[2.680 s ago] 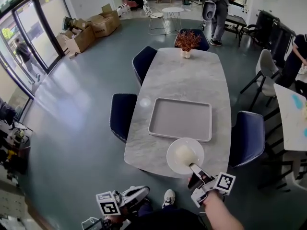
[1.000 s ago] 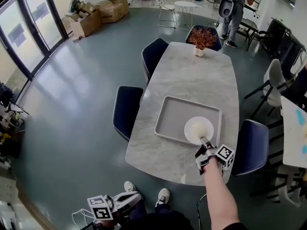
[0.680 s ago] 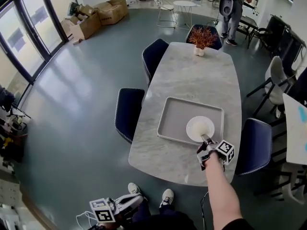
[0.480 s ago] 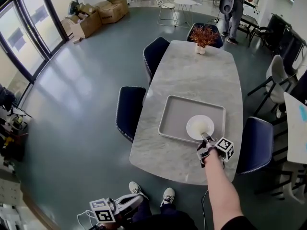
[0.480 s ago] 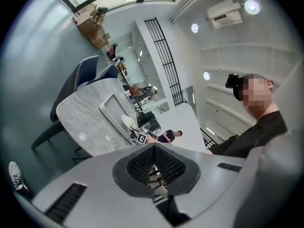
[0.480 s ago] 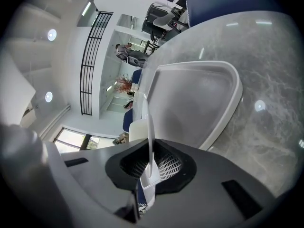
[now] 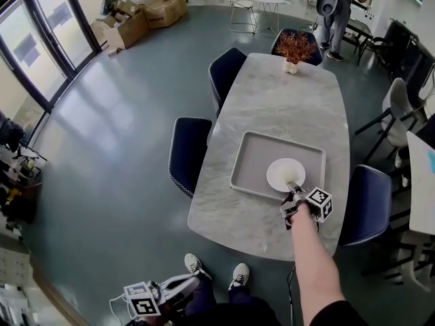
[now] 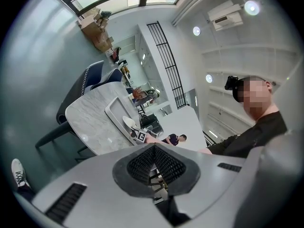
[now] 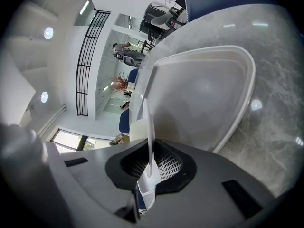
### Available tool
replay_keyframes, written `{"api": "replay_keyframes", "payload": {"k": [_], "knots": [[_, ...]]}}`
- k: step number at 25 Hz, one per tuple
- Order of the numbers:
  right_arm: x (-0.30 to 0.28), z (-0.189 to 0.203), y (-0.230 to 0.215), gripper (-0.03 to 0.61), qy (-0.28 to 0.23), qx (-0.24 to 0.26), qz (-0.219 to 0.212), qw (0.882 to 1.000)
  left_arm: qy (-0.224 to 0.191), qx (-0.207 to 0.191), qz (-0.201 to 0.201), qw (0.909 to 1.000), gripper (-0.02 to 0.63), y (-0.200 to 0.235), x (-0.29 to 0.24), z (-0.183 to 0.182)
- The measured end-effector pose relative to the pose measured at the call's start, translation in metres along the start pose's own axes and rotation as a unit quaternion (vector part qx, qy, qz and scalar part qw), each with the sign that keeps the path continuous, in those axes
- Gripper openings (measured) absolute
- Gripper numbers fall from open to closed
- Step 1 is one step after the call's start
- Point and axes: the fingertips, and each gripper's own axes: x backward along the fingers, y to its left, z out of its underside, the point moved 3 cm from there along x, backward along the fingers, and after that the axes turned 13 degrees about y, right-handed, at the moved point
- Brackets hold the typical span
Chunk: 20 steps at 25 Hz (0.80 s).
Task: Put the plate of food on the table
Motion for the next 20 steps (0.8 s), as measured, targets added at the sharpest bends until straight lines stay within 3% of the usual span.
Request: {"api": "replay_keyframes", "payload": {"k": [16,20], "knots": [[-0.011,-0.010,0.000,0.026,-0.008,-0.016,0.030,0.999,-0.001,0.003,0.002,1.0000,0.006,0.003,0.003,-0.006],[-0.013,-0.012,-0.002,0.028,0.000,-0.007,0.056,0.998,-0.003,0.011,0.001,0.9999,0.006,0.006,0.003,-0.004]]}}
